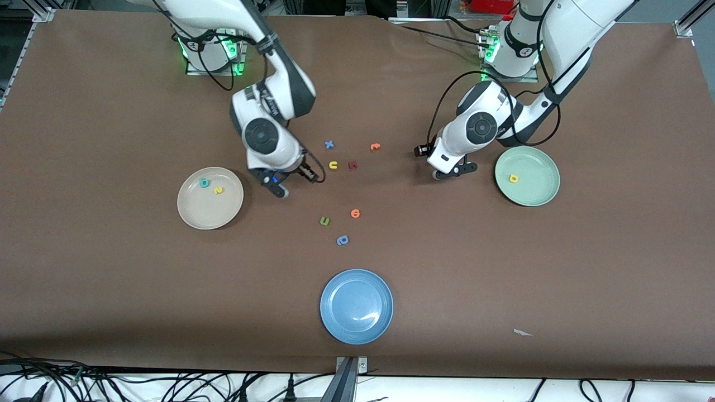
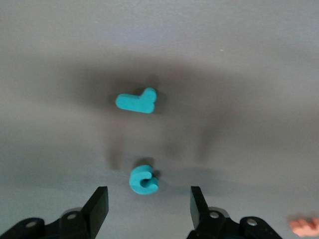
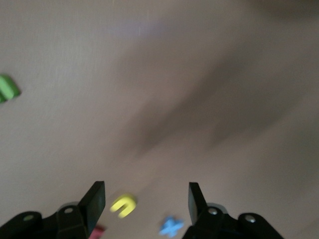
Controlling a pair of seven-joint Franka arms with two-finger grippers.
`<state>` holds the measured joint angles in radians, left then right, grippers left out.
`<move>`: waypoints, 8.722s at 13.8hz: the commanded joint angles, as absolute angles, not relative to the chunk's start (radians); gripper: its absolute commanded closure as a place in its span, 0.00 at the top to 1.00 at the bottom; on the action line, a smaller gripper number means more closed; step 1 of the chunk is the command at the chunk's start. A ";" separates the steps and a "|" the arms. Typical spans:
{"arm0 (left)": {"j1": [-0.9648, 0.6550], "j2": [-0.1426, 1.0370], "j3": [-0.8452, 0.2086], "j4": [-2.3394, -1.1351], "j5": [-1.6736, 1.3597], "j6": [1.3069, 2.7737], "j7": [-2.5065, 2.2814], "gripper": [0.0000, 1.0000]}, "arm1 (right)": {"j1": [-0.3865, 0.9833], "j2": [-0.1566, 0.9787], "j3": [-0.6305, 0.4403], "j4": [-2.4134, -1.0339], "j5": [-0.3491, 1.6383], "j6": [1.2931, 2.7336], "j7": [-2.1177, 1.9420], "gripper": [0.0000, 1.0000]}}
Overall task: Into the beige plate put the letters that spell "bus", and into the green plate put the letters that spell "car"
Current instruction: 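Grasp the yellow u with the right gripper, then carry the yellow u to the cream plate with the right gripper, then release the cyan c on the green plate while the right gripper withdraws, then grasp the cyan L-shaped letter with the left gripper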
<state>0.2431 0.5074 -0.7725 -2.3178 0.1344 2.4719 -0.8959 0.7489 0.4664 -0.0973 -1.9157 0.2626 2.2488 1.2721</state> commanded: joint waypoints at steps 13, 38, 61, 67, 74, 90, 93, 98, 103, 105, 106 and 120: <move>0.232 0.546 -0.765 -2.313 0.222 2.487 -1.022 0.29 | 0.931 0.554 -0.121 -2.010 0.238 2.582 1.574 0.62; 0.623 0.423 -0.779 -2.149 0.222 1.996 -0.398 0.05 | 0.956 0.482 -0.218 -2.011 0.190 2.466 1.409 0.16; 0.685 0.469 -0.948 -2.171 0.241 2.123 -0.644 1.00 | 0.868 0.364 -0.710 -2.123 0.428 2.079 0.135 1.00; 0.539 0.532 -0.940 -2.178 0.256 2.290 -0.871 0.97 | 0.856 0.368 -0.713 -1.763 0.320 1.705 0.170 1.00; 0.350 0.564 -0.793 -2.178 0.276 2.402 -0.956 0.91 | 0.847 0.338 -0.727 -1.513 0.206 1.471 0.160 1.00; 0.287 0.638 -0.742 -2.135 0.399 2.405 -1.042 0.45 | -0.018 -0.034 0.020 -1.736 0.058 1.610 0.057 1.00; 0.287 0.637 -0.742 -2.134 0.399 2.404 -1.051 0.46 | -0.017 -0.069 0.014 -1.715 0.048 1.623 0.057 1.00; 0.287 0.637 -0.744 -2.132 0.399 2.402 -1.065 0.47 | 0.015 -0.054 -0.002 -1.667 0.012 1.572 0.057 1.00; 0.270 0.637 -0.744 -2.132 0.399 2.402 -1.094 0.46 | 0.017 -0.043 0.000 -1.660 0.018 1.571 0.058 1.00; 0.264 0.635 -0.746 -2.132 0.397 2.401 -1.110 0.46 | 0.017 -0.043 0.002 -1.658 0.011 1.571 0.060 1.00; 0.262 0.635 -0.746 -2.132 0.397 2.398 -1.121 0.46 | 0.017 -0.043 0.000 -1.658 0.012 1.566 0.060 1.00; 0.236 0.637 -0.744 -2.143 0.396 2.372 -1.164 0.13 | 0.015 -0.043 -0.002 -1.658 0.017 1.549 0.061 1.00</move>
